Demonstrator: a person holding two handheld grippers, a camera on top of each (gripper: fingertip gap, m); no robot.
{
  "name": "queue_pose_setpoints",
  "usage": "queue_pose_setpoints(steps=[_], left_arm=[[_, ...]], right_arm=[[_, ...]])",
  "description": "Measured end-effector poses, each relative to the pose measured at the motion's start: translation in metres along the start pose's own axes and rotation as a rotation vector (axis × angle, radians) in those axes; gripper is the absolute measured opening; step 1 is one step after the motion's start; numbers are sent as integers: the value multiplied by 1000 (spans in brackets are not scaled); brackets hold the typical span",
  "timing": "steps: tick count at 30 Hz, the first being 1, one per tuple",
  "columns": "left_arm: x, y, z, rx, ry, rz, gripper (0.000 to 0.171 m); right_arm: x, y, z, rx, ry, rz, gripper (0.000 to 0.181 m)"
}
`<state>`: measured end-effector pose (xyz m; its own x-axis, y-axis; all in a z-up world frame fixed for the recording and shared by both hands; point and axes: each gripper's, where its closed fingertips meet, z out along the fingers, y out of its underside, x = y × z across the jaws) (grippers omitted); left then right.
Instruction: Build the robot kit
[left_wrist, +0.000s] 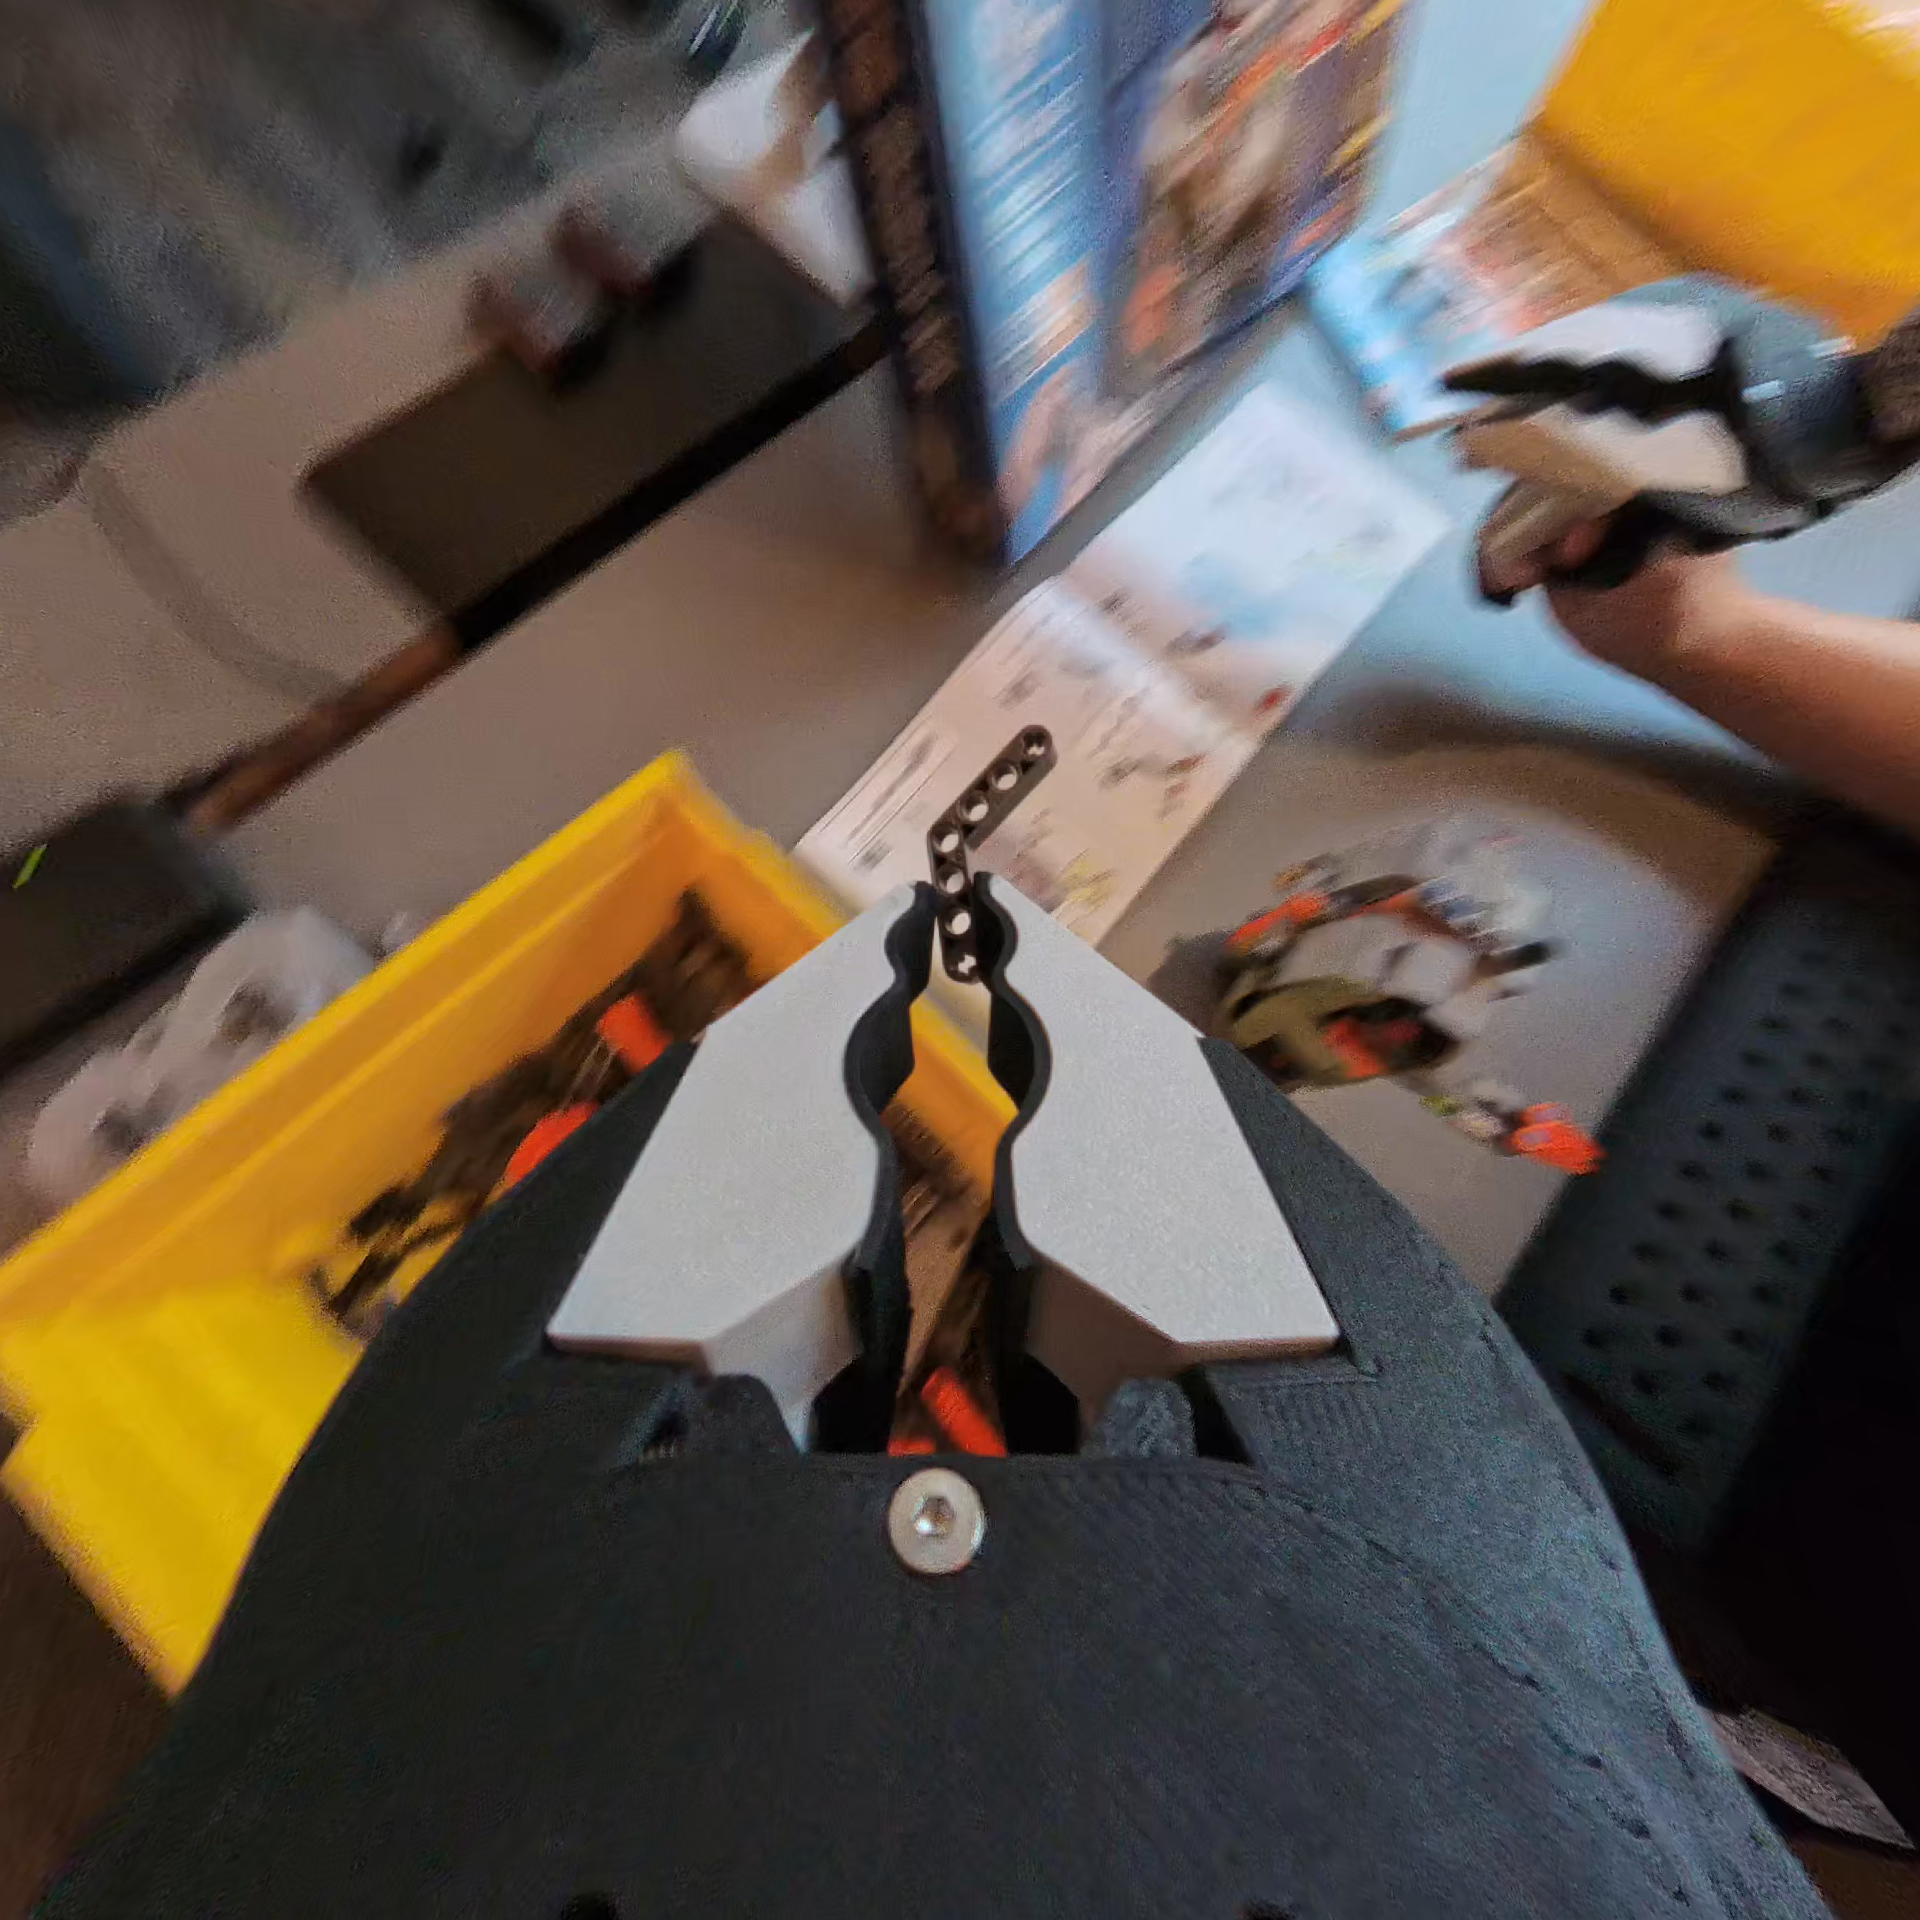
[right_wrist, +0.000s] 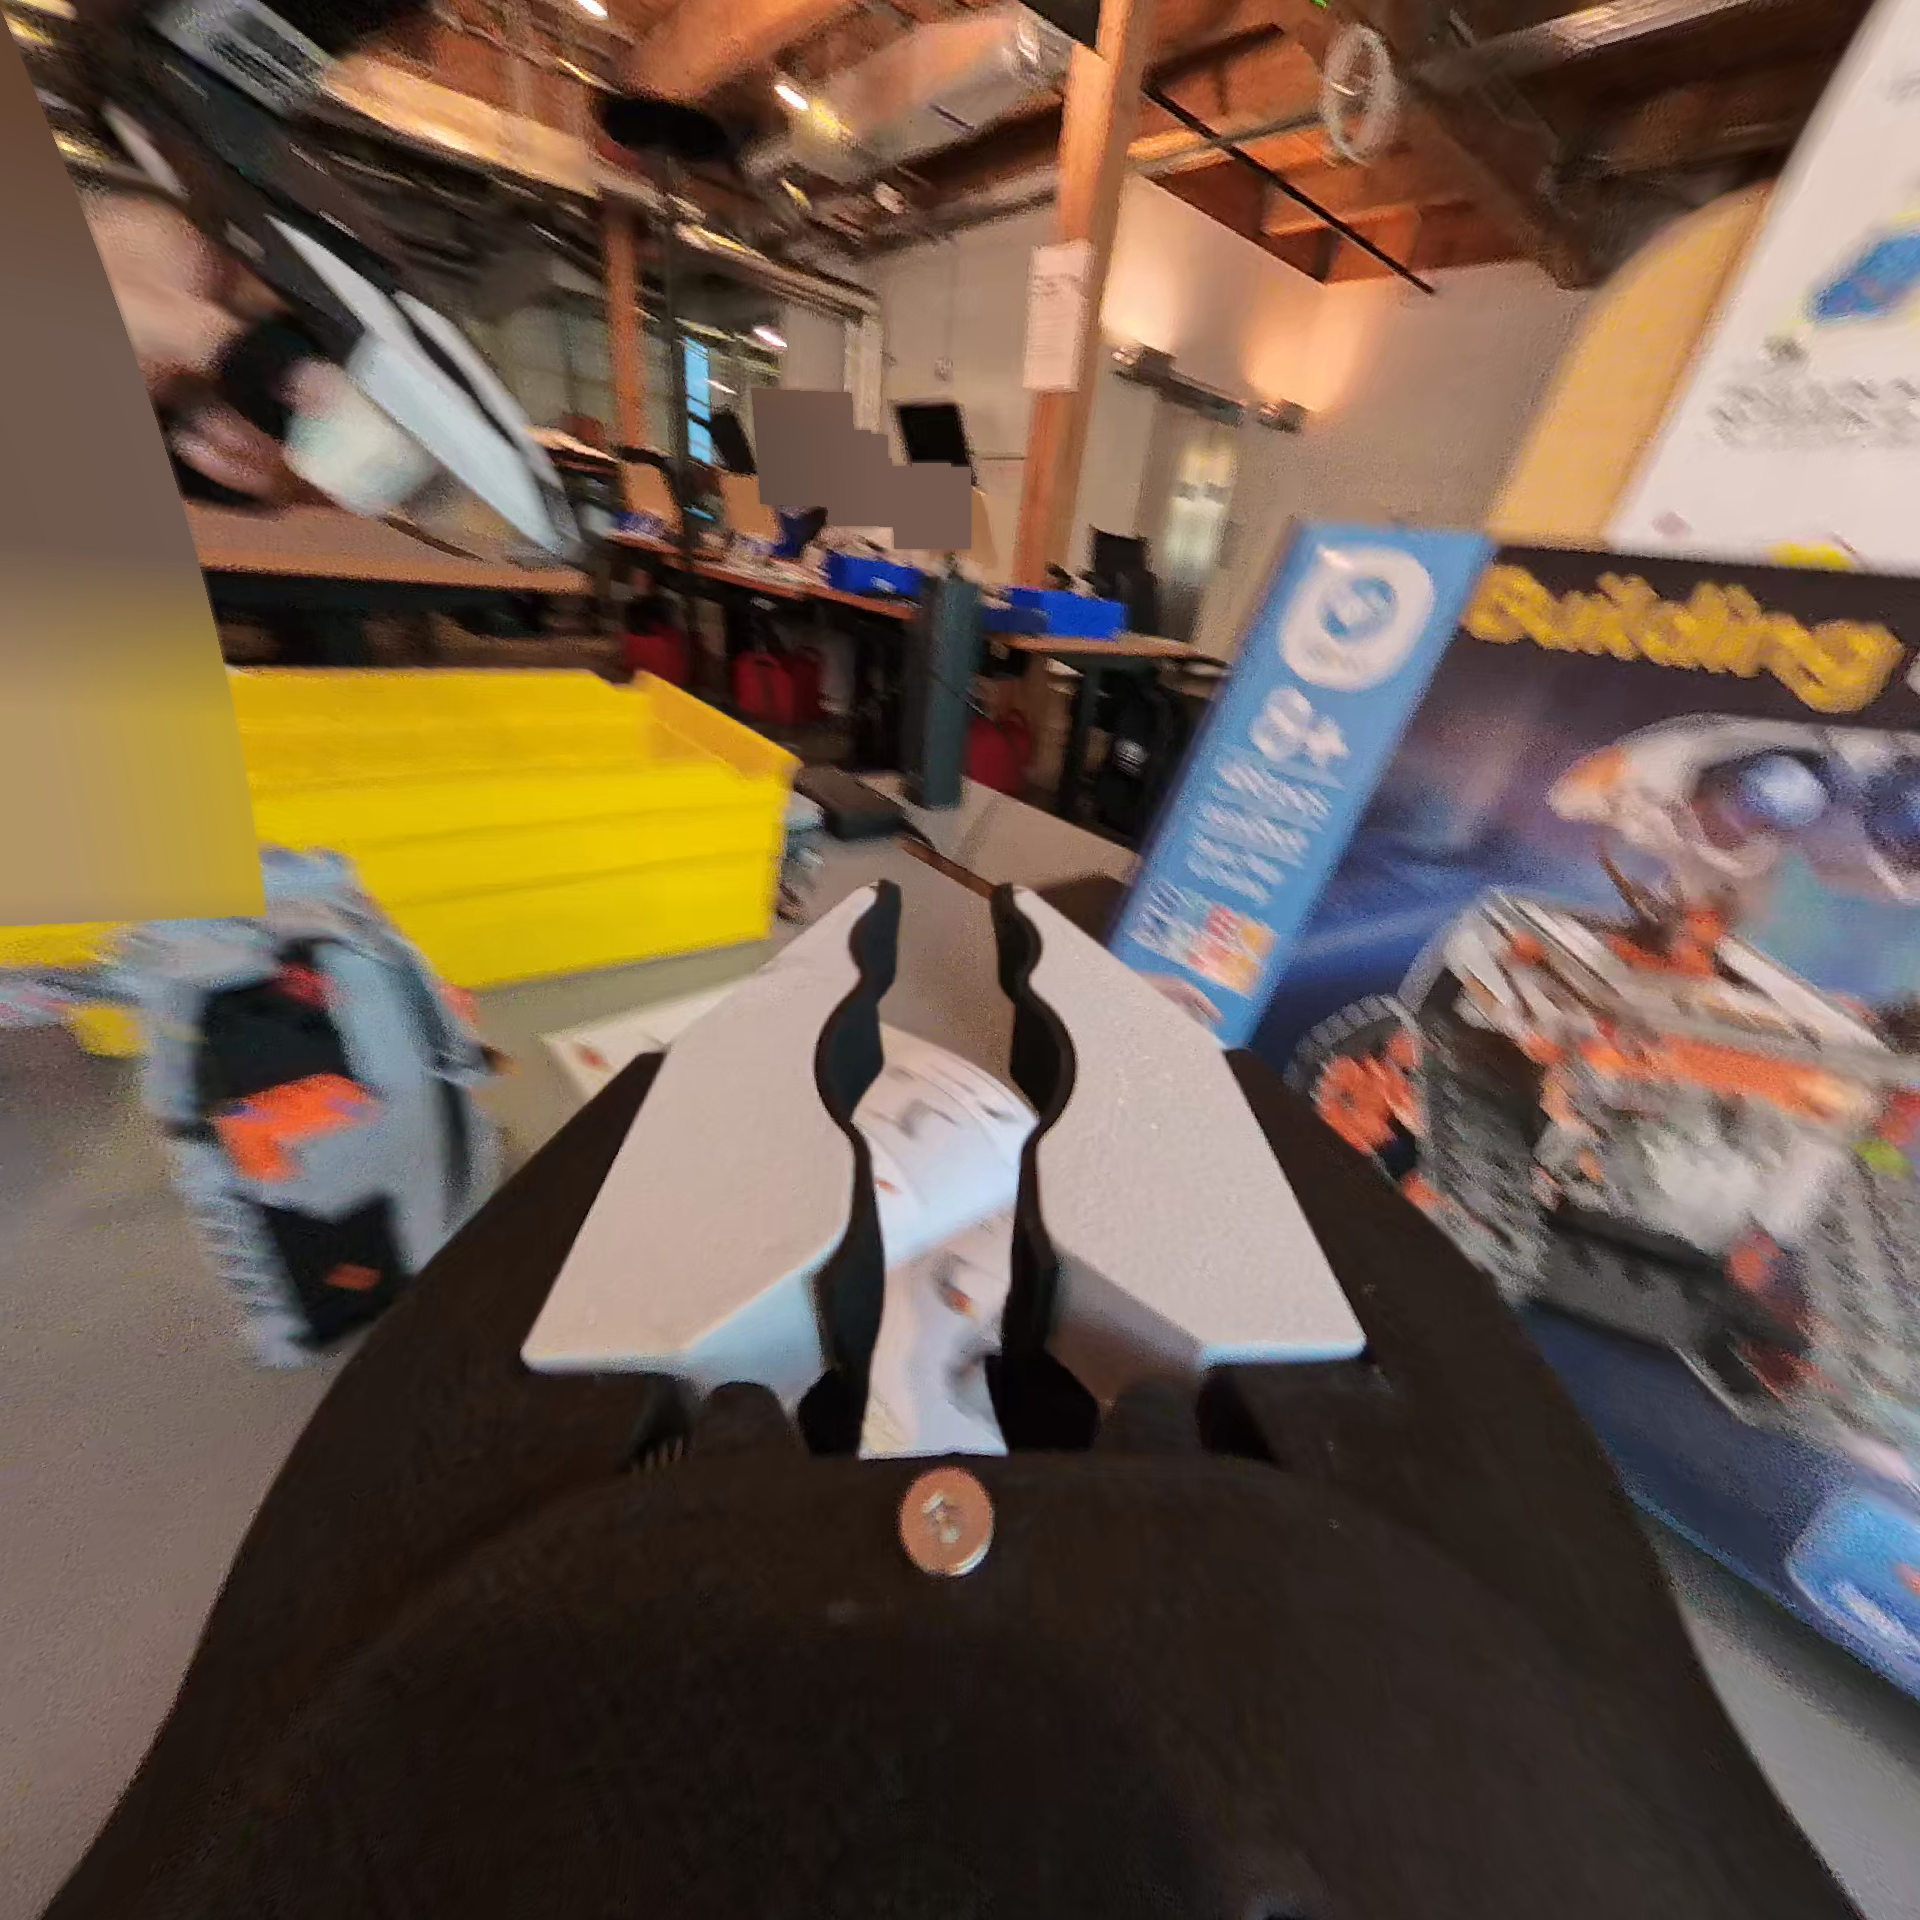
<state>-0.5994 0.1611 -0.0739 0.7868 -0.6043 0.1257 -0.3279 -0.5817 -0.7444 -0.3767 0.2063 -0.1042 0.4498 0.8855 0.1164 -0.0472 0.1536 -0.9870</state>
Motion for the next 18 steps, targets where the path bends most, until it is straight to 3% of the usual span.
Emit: queue_pose_setpoints(steps=[3, 7, 12, 18], left_arm=[[64, -25, 18, 48, 90, 141, 6], [133, -33, 47, 46, 226, 218, 5], [170, -29, 64, 23, 326, 219, 6], [178, -31, 72, 36, 351, 224, 6]], right_arm=[[-51, -47, -3, 60, -182, 72, 34], [-88, -69, -10, 113, -245, 81, 36], [-83, -67, -12, 78, -208, 109, 28], [-87, -57, -13, 12, -253, 116, 7]])
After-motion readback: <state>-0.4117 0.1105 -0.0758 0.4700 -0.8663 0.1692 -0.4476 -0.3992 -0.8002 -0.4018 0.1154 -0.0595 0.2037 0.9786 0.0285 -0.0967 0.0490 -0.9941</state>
